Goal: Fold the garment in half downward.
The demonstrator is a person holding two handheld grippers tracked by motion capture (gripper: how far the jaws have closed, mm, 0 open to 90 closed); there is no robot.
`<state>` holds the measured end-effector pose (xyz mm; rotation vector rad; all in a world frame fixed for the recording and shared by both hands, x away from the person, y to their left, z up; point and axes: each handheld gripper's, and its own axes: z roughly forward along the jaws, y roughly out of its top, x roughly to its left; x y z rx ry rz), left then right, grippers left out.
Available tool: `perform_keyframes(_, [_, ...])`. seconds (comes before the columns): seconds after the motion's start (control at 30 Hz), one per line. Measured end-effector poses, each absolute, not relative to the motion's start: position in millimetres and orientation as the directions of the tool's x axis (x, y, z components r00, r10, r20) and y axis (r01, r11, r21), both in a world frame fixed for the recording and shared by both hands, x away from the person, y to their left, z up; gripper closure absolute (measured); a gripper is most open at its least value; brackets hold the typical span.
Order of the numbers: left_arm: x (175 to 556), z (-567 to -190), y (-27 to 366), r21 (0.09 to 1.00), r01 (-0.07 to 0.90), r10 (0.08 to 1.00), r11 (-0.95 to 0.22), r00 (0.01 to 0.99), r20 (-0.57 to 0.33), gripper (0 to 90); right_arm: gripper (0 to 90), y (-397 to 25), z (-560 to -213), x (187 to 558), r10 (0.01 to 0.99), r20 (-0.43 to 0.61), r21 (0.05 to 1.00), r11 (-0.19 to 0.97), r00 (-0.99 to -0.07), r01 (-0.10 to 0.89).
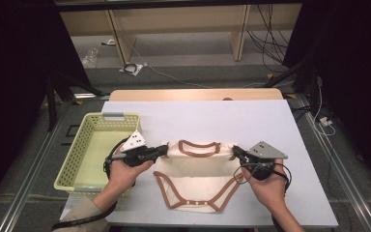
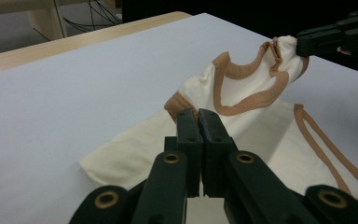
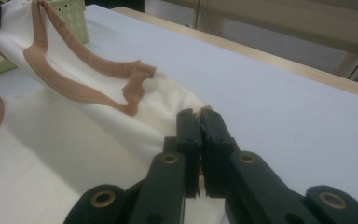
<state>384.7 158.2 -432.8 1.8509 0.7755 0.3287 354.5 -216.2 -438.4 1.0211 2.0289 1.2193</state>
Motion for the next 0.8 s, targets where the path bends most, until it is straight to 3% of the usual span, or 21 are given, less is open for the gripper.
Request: perform_keyframes(0.8, [379.7,-435.1,160.2,0.897,0.366,0.645,-0.247,0.753,-0.13,87.6,87.5,-215.7,-439.1,346.7,0.817,-0.072,0.893,0.308,-0.573,0.328])
